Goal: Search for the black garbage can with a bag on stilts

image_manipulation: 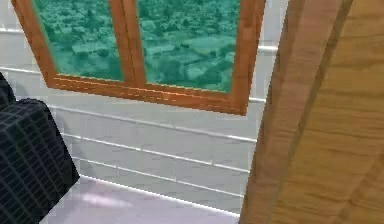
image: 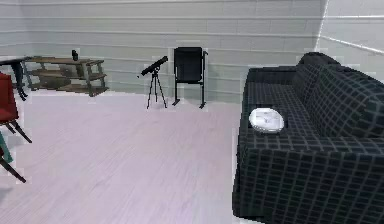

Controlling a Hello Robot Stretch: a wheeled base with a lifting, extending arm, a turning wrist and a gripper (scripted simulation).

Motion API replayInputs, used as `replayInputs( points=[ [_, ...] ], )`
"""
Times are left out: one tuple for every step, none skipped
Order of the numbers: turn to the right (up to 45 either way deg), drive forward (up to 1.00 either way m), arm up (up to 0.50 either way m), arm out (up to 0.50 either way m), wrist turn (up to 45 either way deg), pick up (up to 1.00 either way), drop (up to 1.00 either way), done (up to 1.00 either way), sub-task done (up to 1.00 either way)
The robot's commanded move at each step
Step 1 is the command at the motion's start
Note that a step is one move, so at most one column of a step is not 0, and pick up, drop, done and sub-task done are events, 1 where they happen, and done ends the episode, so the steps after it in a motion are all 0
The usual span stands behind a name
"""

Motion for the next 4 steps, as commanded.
replayInputs(
  points=[
    [0.0,1.00,0.00,0.00,0.0,0.00,0.00,0.00,0.00],
    [0.0,0.50,0.00,0.00,0.0,0.00,0.00,0.00,0.00],
    [12.0,0.00,0.00,0.00,0.0,0.00,0.00,0.00,0.00],
    [0.0,0.95,0.00,0.00,0.0,0.00,0.00,0.00,0.00]
  ],
)
